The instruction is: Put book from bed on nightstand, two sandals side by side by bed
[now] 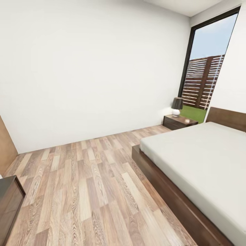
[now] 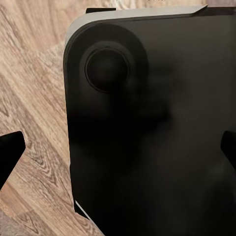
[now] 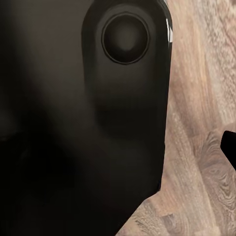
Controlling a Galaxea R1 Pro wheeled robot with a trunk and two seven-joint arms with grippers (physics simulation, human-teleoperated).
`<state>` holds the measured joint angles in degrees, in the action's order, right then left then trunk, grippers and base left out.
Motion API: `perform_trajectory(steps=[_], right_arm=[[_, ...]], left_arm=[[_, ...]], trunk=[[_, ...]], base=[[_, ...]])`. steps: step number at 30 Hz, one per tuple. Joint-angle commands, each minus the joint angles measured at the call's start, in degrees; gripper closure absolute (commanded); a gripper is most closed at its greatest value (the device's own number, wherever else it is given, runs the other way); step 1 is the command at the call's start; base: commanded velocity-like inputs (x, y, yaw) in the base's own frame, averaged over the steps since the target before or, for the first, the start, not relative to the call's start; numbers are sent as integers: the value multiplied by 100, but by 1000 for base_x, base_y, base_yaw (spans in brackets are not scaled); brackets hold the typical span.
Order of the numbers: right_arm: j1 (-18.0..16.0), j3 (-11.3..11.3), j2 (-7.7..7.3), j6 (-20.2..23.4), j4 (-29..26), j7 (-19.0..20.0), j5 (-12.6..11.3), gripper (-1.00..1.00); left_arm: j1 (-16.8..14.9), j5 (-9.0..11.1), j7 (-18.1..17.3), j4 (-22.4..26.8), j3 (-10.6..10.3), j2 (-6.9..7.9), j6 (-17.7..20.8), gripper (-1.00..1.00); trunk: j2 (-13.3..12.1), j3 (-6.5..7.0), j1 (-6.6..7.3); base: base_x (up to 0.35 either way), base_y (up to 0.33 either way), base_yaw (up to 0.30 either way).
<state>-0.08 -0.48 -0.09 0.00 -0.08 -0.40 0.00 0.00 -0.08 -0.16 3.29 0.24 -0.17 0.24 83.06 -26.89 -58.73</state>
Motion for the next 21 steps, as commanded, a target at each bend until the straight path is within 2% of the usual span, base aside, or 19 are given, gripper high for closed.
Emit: perform_trajectory(steps=[1,21], right_arm=[[-1,-4,0,0,-1,-4,0,-100],[-1,-13,0,0,-1,-4,0,-100]], left_arm=[[0,-1,-2,8,3,0,3,-100],[0,-7,-5,27,2,5,-12,-100]], trunk=[[2,-4,0],[2,-4,0]], base=[[0,0,-215],[0,0,-275]])
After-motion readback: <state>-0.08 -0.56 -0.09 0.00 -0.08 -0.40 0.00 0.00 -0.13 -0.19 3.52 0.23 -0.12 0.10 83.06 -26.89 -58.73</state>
